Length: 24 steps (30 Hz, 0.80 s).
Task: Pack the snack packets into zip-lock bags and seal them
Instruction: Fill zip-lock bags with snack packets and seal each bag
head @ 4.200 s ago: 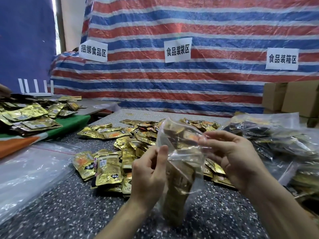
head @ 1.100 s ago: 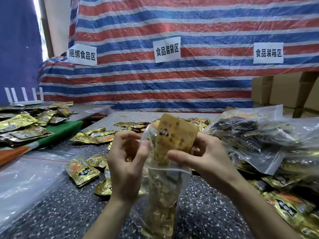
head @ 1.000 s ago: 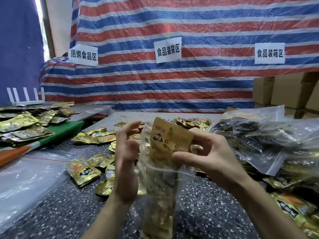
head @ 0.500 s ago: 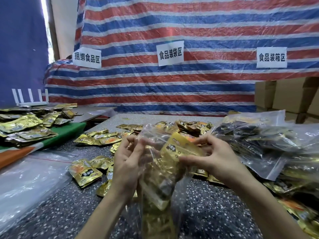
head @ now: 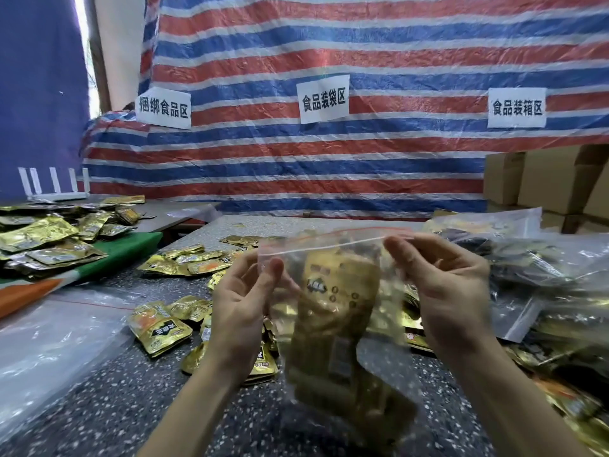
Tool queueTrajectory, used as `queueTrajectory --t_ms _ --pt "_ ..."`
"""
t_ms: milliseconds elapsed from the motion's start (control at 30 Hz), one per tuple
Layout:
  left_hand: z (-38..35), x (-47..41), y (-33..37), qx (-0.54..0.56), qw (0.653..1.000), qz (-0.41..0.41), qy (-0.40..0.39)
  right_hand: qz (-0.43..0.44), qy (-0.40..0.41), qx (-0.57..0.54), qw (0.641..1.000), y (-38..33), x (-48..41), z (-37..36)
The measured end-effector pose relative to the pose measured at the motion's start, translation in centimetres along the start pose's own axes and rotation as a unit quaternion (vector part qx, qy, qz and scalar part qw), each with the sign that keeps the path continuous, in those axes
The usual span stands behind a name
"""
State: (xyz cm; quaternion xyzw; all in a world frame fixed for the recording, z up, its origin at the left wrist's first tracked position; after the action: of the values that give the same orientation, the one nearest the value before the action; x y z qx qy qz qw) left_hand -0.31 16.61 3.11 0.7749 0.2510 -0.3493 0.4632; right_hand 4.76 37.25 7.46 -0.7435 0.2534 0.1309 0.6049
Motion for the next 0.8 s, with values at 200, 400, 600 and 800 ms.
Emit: queueTrajectory --t_ms 200,400,600,800 --pt "0.5 -0.4 1.2 0.047 0.998 -0.042 -0.012 0.057 0.003 0.032 0.998 -0.5 0.0 0.4" --pt "0.7 -0.5 1.4 0.038 0.999 -0.031 0.011 0.025 -0.003 0.042 0.999 -0.1 0.1 0.2" --pt "0.6 -0.4 1.7 0.006 1.000 -0.026 0.015 0.014 0.008 0.052 0.999 0.2 -0.2 0.8" --pt "0.9 -0.3 1.7 -0.085 0.994 -0.063 0.008 0.022 0.009 0.059 0.998 0.4 -0.1 0.7"
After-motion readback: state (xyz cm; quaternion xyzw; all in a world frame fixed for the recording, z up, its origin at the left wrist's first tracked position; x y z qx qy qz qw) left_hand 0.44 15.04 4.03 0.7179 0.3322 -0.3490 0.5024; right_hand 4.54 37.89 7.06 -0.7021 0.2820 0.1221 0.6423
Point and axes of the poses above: each hand's wrist, its own x-axis away from the middle knuckle, its own z-axis out of the back of the hand, y = z × x, the point moved 1 cm from there along -x, towards the middle knuckle, and after that the axes turned 13 degrees about -z, right-handed, at the moved point
